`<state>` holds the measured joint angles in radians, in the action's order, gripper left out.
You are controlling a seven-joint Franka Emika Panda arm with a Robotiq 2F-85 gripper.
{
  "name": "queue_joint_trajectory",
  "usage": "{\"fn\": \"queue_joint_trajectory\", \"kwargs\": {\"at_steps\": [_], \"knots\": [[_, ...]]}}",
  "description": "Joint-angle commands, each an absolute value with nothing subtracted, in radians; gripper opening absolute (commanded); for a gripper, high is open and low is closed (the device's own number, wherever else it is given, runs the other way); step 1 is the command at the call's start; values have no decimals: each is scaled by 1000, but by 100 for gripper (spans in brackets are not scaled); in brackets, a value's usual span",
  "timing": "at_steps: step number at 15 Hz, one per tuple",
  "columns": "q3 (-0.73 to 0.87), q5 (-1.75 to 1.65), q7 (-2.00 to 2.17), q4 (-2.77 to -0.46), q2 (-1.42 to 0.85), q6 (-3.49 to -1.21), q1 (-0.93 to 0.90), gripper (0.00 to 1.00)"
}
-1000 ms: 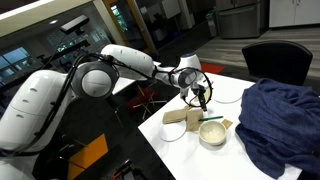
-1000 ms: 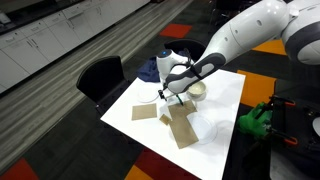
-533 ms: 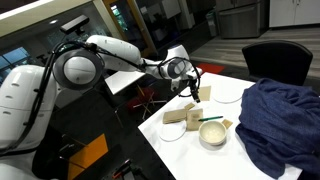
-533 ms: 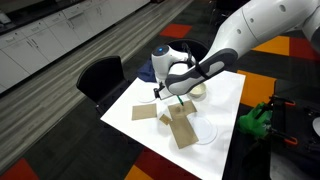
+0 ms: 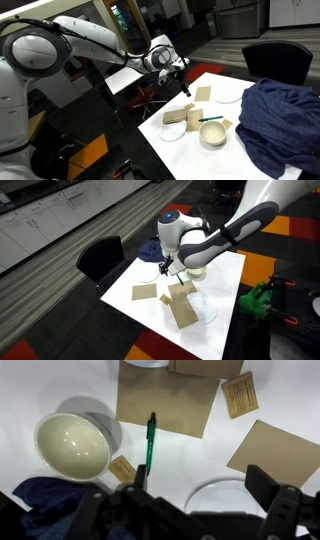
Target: Remove the pen from the bowl.
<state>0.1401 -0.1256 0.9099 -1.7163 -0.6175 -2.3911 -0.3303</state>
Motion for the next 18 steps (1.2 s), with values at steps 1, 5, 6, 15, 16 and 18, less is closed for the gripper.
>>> {"fn": "queue_joint_trajectory", "kwargs": {"at_steps": [1, 5, 6, 15, 16, 18], "knots": [[110, -166, 885, -1914, -432, -2422, -320, 100], [84, -184, 892, -2021, -322, -2428, -302, 100], [78, -185, 895, -2042, -303, -2427, -298, 100], [53, -185, 911, -2038, -308, -2405, -279, 100], [53, -185, 911, -2038, -308, -2405, -279, 100], [53, -185, 911, -2038, -308, -2405, -279, 100]]}}
